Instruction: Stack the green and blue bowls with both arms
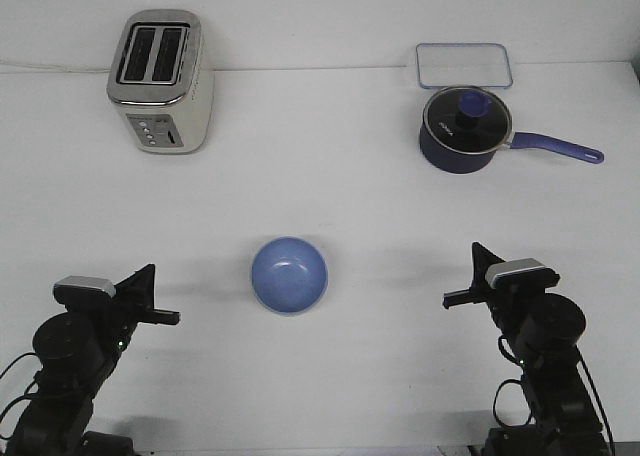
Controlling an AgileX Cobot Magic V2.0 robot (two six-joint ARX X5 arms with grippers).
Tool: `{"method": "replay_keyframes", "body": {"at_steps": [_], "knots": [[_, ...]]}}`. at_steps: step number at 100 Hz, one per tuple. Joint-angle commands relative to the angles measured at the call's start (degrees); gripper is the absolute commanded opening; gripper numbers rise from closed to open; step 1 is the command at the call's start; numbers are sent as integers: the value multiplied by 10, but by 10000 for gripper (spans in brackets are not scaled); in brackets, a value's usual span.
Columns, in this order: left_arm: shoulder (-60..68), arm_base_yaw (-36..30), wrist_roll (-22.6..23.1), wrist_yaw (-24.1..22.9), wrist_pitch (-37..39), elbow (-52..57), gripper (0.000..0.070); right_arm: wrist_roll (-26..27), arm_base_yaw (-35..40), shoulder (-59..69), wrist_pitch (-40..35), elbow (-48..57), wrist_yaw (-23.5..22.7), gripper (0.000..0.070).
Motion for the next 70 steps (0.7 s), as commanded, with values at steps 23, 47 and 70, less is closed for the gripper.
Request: {"method": "replay_keyframes", "body": {"at_steps": [23,47,70], "knots": [[-8,0,5,0,6,7,11,8,1,1,7,3,0,0],[-13,0,5,0,6,7,11,8,1,1,7,3,0,0],[-23,0,5,0,6,7,11,8,1,1,7,3,0,0]]}}
